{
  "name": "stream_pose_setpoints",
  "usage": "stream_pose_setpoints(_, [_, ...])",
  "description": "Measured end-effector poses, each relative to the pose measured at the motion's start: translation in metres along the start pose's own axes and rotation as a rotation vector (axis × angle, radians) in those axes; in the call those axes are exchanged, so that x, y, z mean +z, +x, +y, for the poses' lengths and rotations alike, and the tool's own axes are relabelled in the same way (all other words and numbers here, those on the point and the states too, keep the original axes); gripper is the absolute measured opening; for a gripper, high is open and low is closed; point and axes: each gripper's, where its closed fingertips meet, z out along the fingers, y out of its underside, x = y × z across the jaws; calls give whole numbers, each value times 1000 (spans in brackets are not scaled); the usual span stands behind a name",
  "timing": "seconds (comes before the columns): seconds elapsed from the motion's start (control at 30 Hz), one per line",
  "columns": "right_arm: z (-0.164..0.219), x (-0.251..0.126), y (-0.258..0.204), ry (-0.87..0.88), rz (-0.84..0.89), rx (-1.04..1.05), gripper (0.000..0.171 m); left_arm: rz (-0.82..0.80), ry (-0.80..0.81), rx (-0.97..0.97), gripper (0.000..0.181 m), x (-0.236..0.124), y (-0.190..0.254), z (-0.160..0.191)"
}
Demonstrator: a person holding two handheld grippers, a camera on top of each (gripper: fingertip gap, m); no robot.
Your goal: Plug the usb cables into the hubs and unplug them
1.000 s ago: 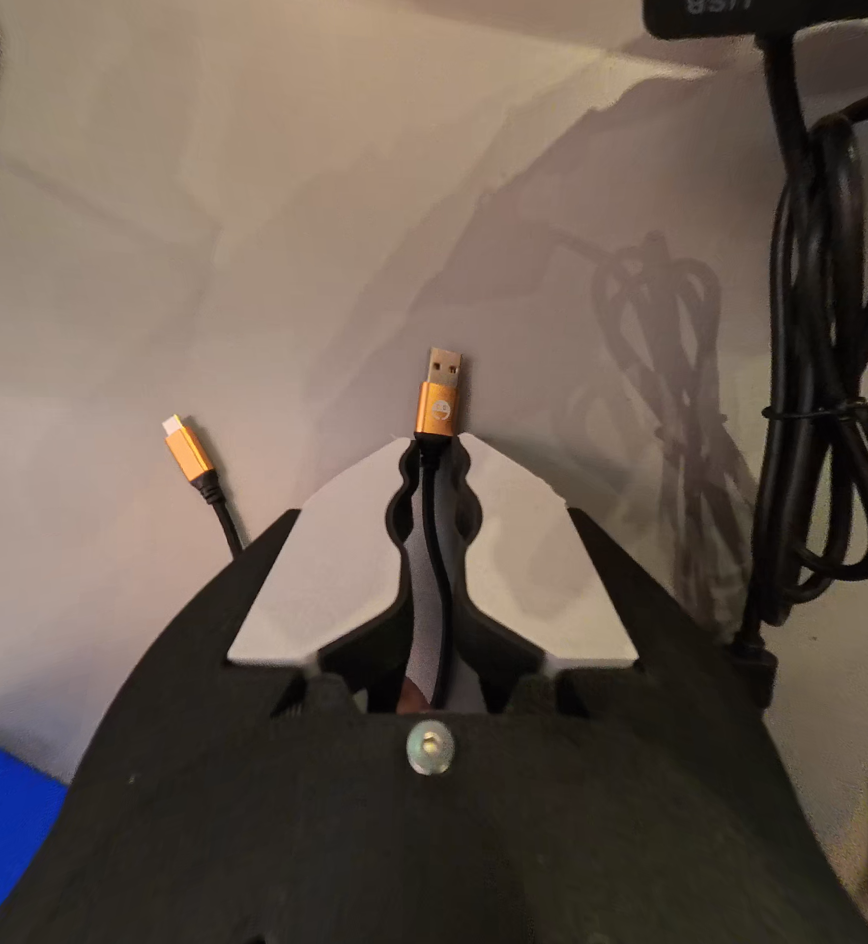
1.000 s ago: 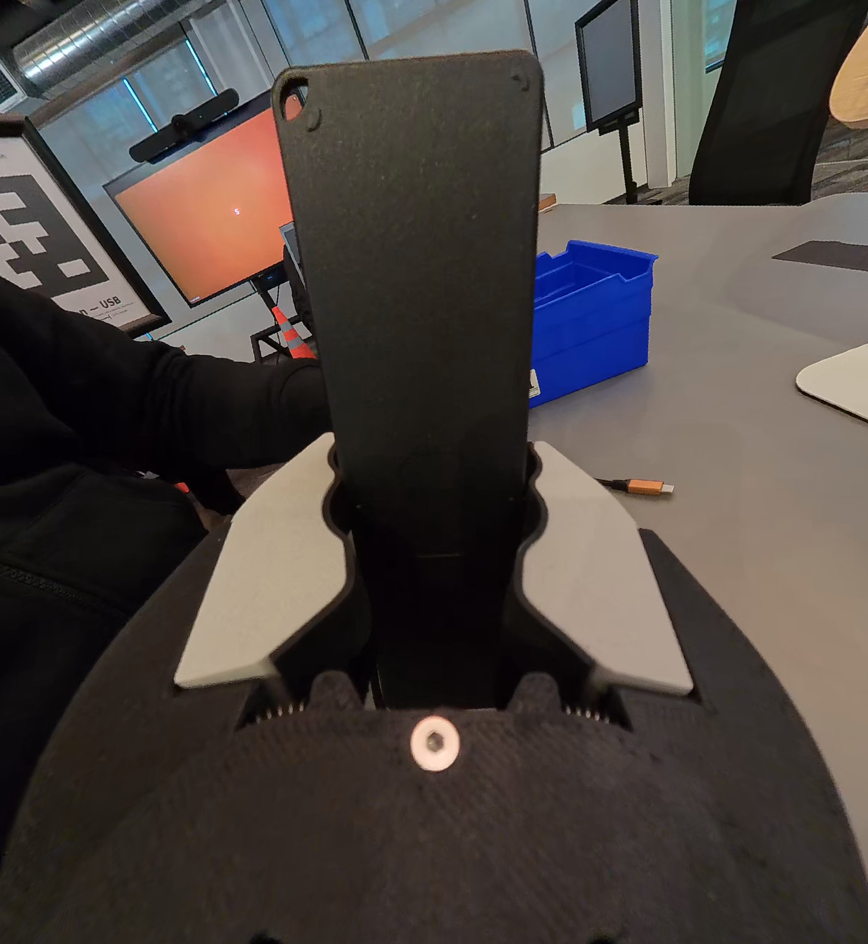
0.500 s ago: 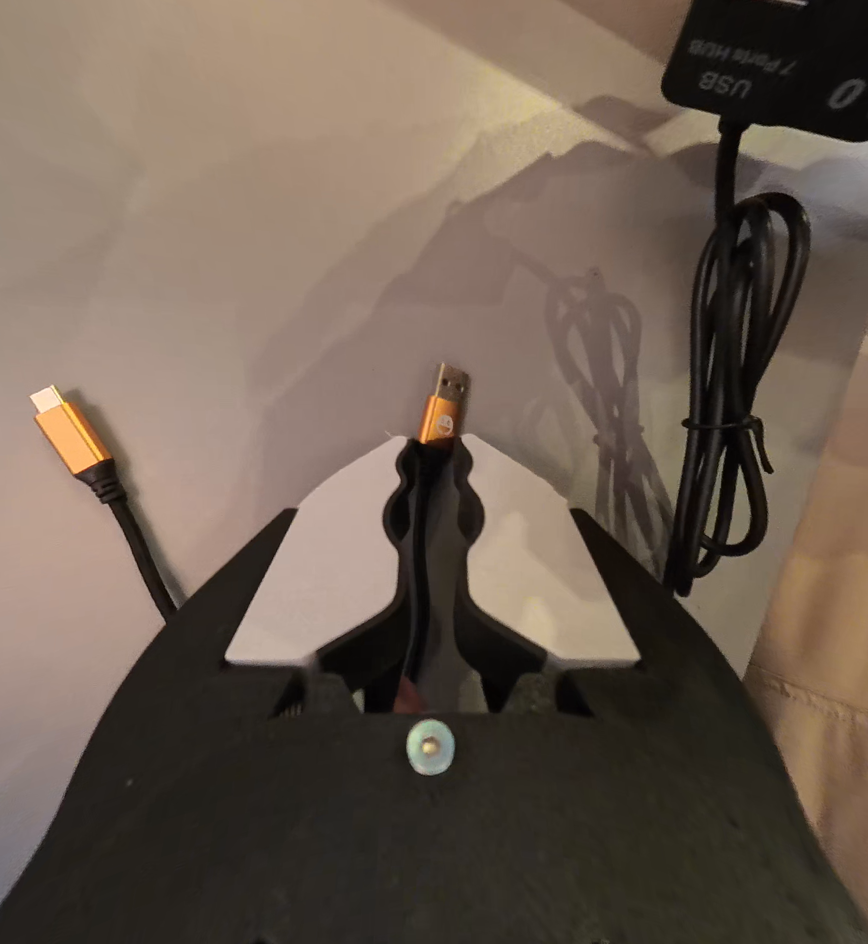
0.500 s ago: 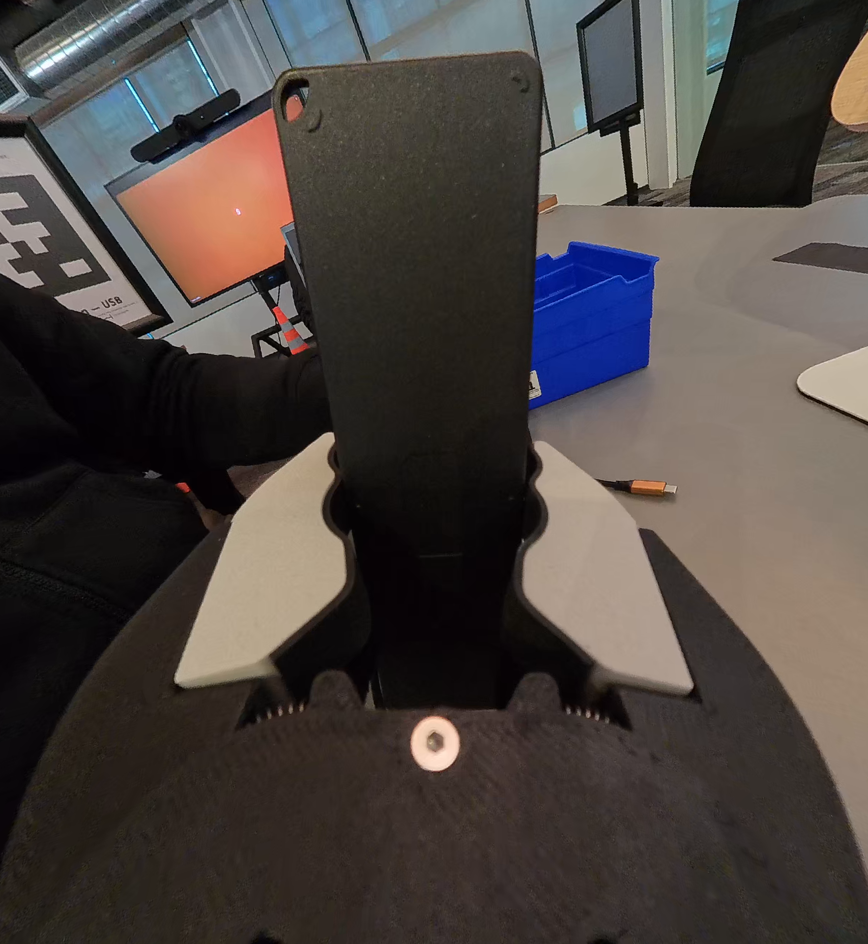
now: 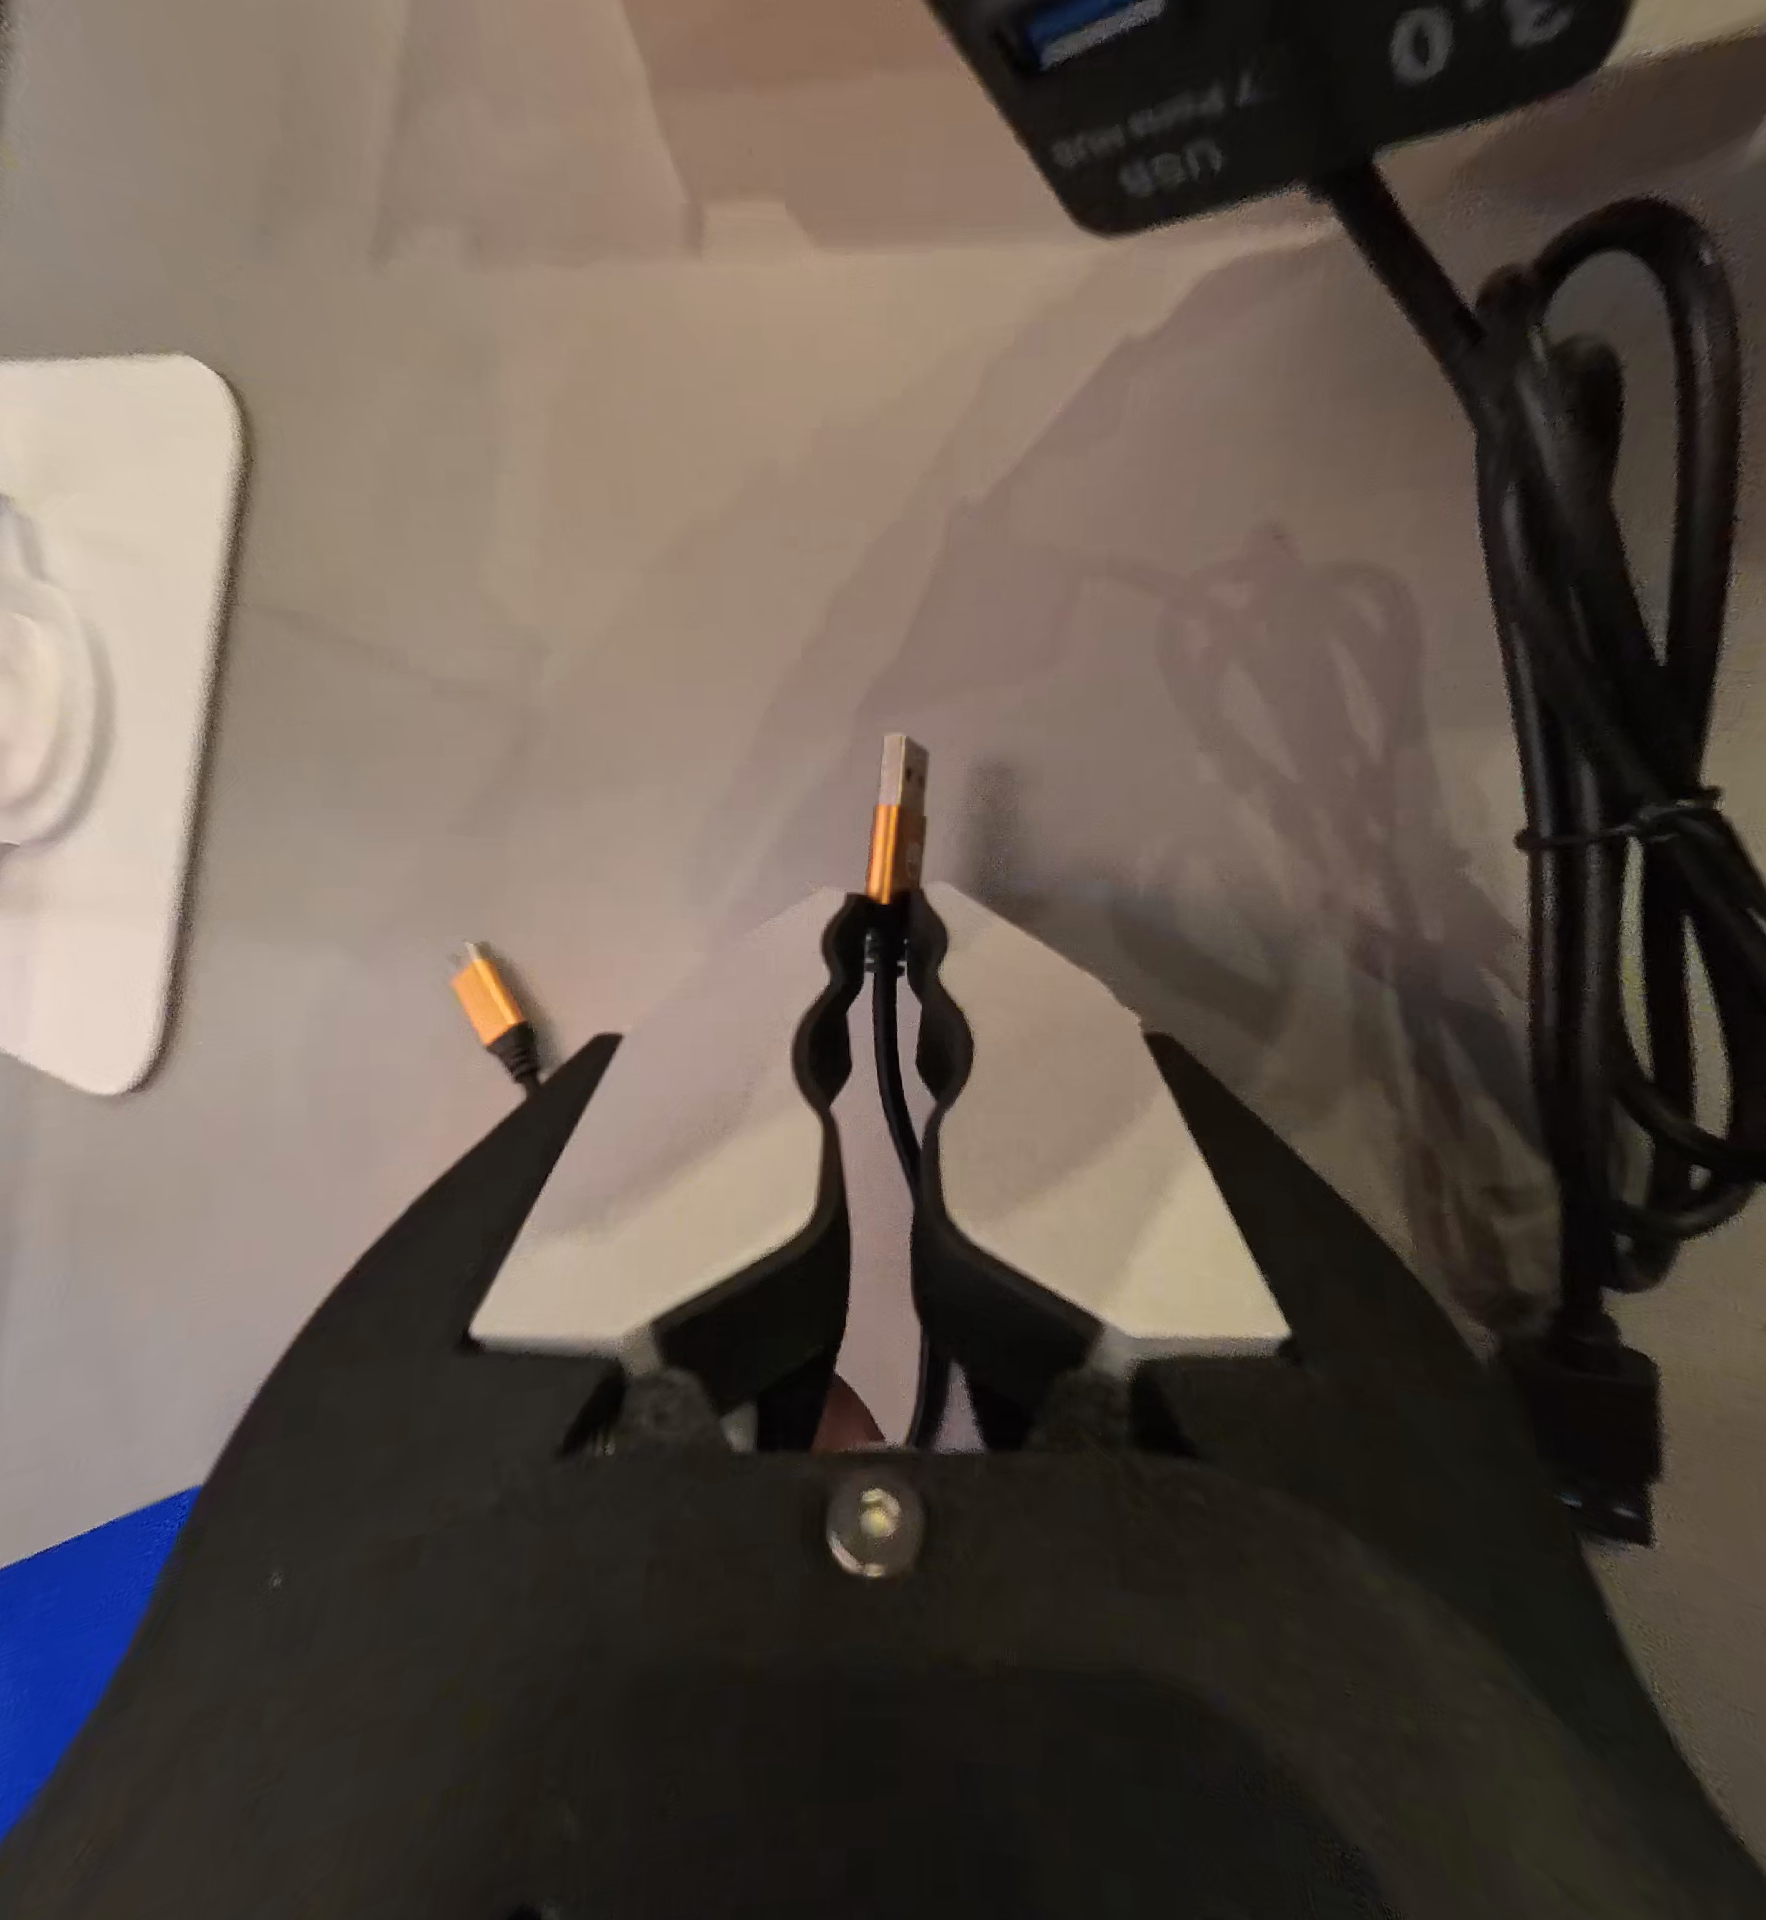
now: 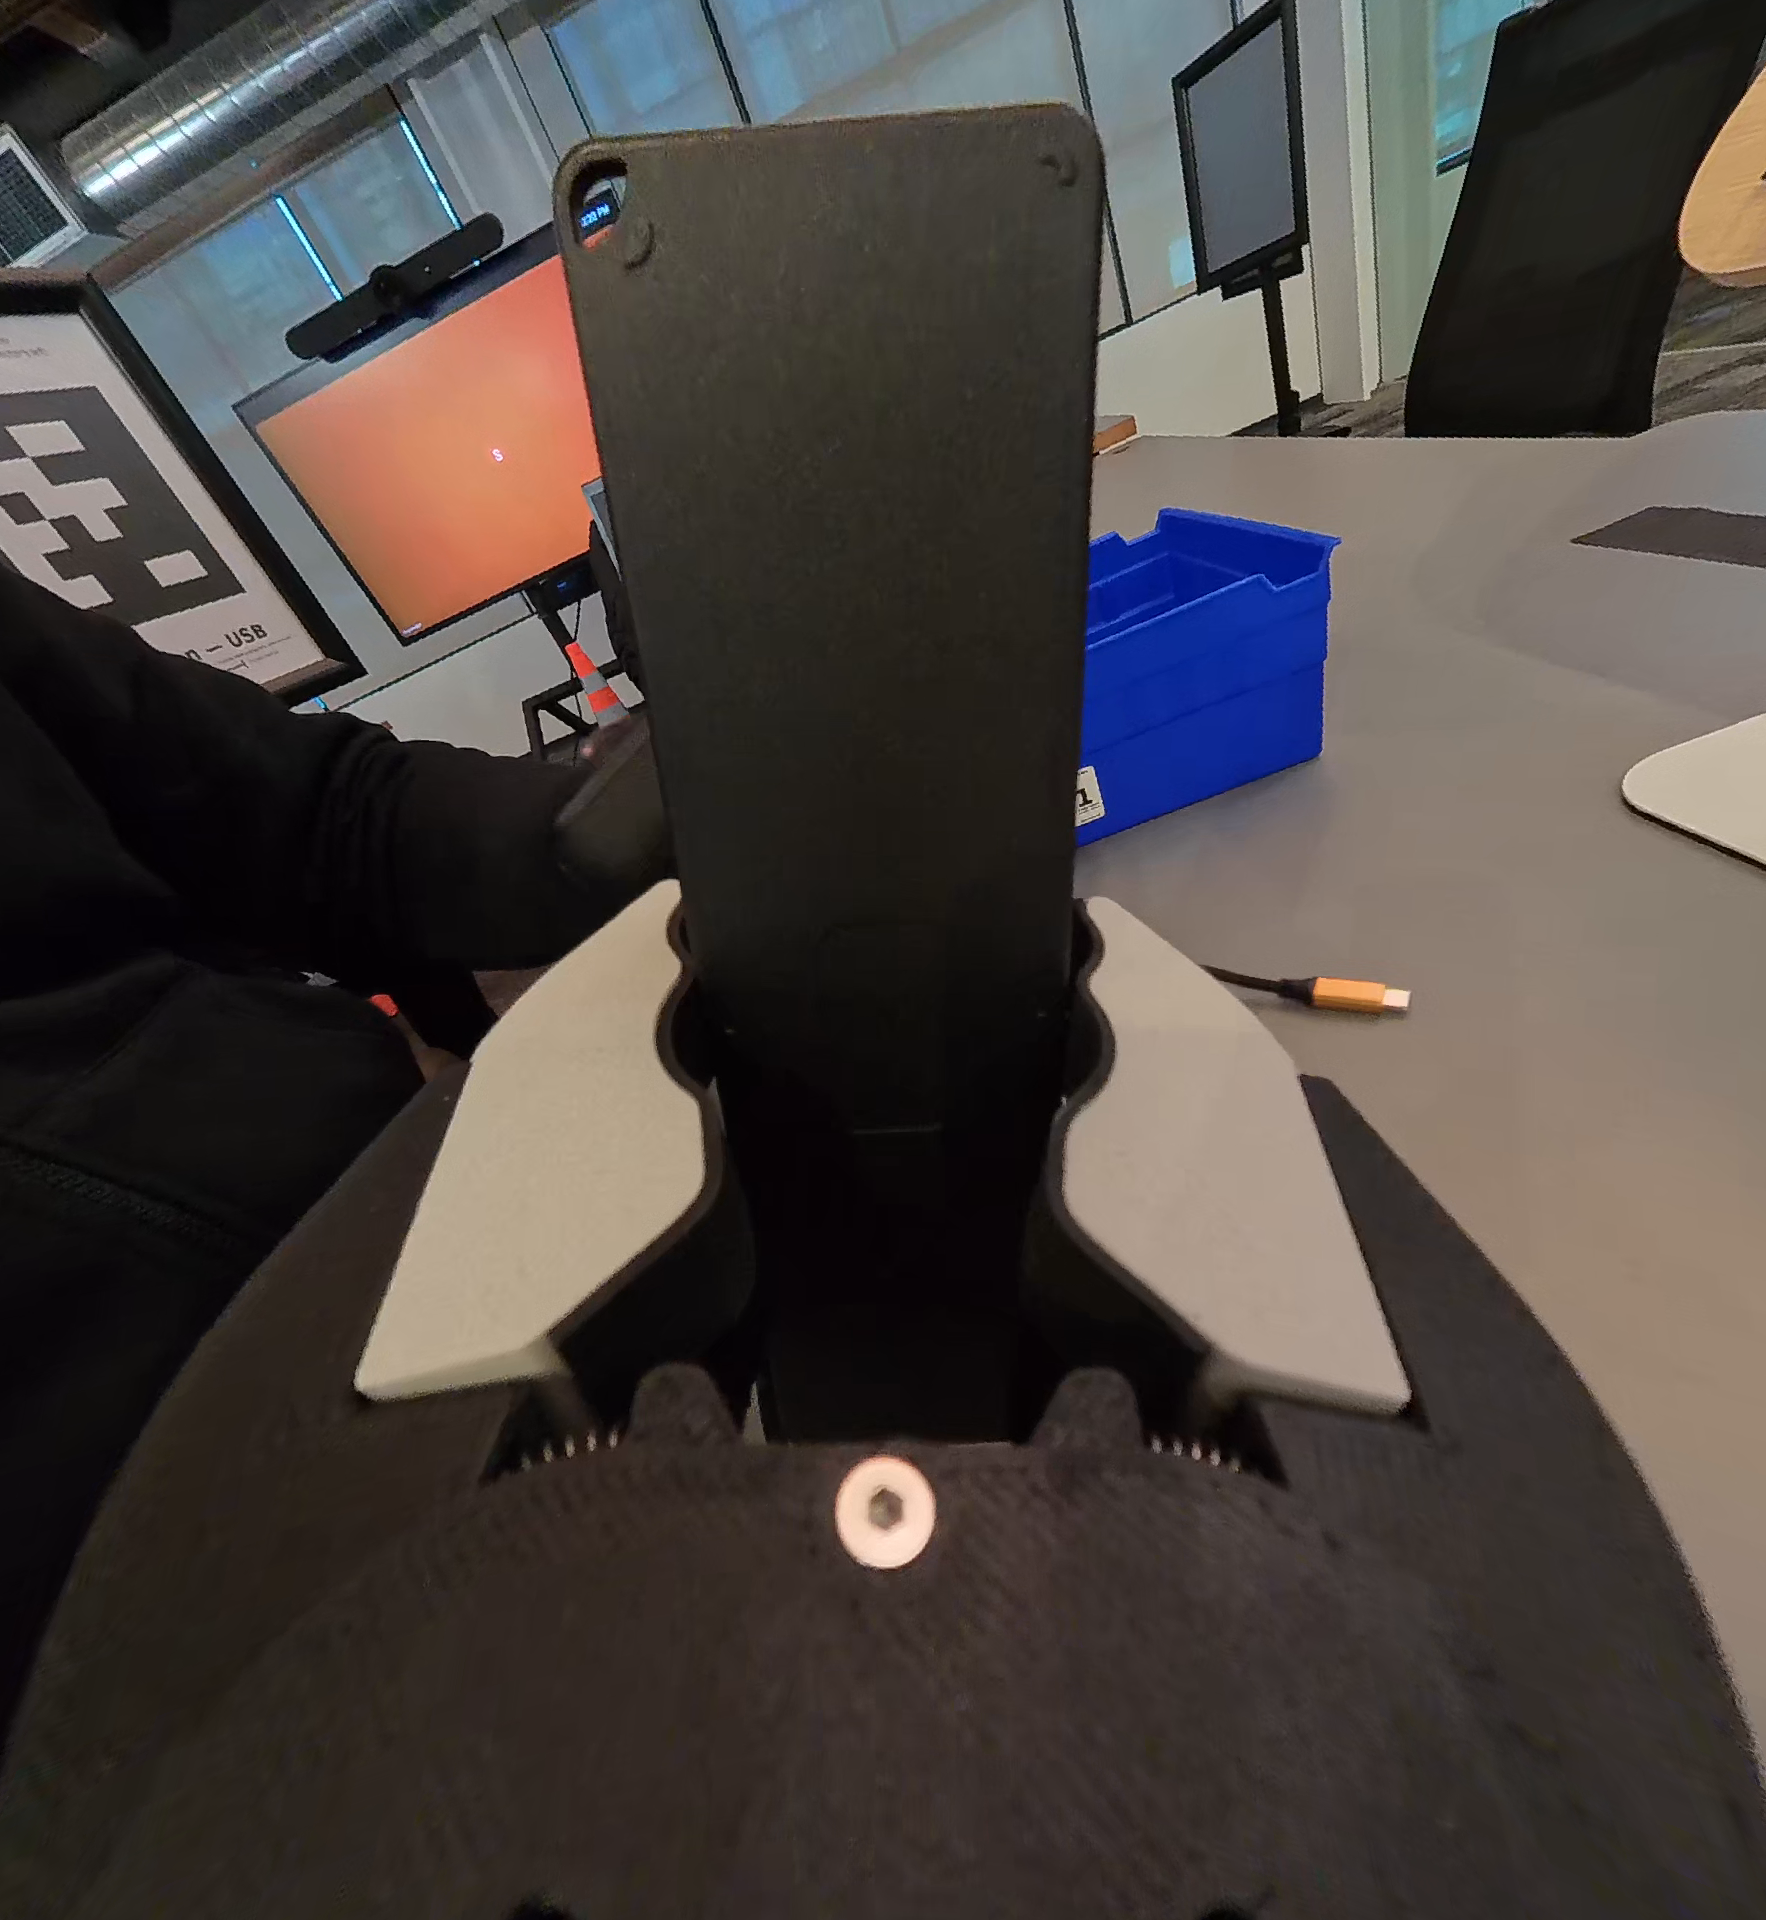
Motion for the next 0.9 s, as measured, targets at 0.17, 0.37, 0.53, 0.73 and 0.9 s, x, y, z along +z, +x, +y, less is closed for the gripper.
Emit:
stream_pose_setpoints(0.17, [-2,-1,0,17,-9,14,64,-224,77,126,7,-18,-25,-18])
stream_pose_setpoints(0.37, [-7,-3,-2,54,-34,42,64,-474,184,251,7,-56,-49,-48])
stream_pose_setpoints(0.53, [-10,-3,-5,82,-73,80,64,-604,247,365,7,-86,-54,-76])
stream_pose_setpoints(0.73, [-12,-1,-6,103,-98,108,64,-633,251,470,7,-95,-42,-100])
stream_pose_setpoints(0.9, [-13,0,-8,109,-105,112,64,-649,228,497,7,-93,-39,-102])
